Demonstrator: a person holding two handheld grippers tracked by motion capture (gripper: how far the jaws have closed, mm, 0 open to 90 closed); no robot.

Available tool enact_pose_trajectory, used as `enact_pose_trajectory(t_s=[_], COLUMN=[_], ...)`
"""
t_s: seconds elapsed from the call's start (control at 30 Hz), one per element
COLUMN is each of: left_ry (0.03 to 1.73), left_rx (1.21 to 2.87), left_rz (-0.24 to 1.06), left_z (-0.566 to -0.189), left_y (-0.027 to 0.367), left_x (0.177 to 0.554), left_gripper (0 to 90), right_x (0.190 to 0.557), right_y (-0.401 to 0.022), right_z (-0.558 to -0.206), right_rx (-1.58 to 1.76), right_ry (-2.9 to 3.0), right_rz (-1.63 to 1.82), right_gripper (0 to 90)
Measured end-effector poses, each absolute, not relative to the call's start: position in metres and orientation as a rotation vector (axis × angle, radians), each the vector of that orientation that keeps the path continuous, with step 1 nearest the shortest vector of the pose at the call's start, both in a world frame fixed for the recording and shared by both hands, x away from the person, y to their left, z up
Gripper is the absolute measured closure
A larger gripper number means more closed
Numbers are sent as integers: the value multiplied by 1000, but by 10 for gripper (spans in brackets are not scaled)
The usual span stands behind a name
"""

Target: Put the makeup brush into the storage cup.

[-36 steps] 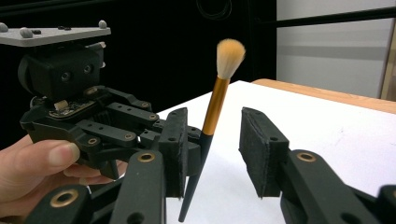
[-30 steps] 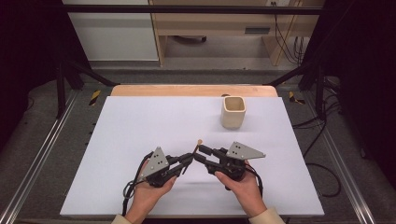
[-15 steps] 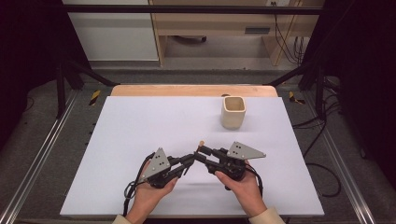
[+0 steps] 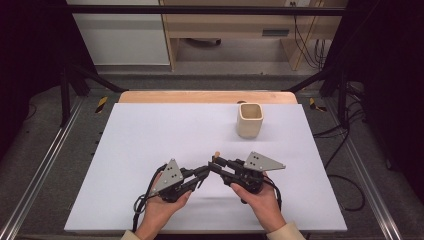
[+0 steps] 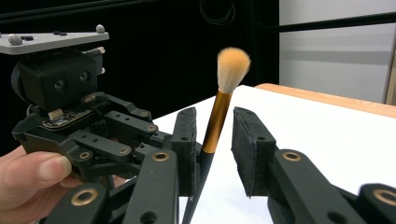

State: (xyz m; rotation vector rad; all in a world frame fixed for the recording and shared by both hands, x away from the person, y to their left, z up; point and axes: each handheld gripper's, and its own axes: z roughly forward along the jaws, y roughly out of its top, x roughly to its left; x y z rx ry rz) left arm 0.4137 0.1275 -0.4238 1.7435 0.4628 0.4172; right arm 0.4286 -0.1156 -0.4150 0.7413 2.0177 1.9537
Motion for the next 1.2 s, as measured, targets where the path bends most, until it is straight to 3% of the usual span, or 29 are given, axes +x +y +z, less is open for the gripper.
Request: enact_pose_trajectory(t_s=[0.8,0.83,1.2], left_ry=[455,452,456], left_rx=[1748,1741,1752], left_rz=[415,413,414], left_z=[-424,-423,-424], left_y=[125,125,125], left_x=[413,412,413], left_gripper=[829,885,854], right_x=[427,427,429], right_y=[-116,-116,-122], right_z=[-414,-413,-413], right_rx=[691,681,703], right_ry=[2029,2026,1999], right_rz=[1963,1949,1958], right_gripper=[835,839,839])
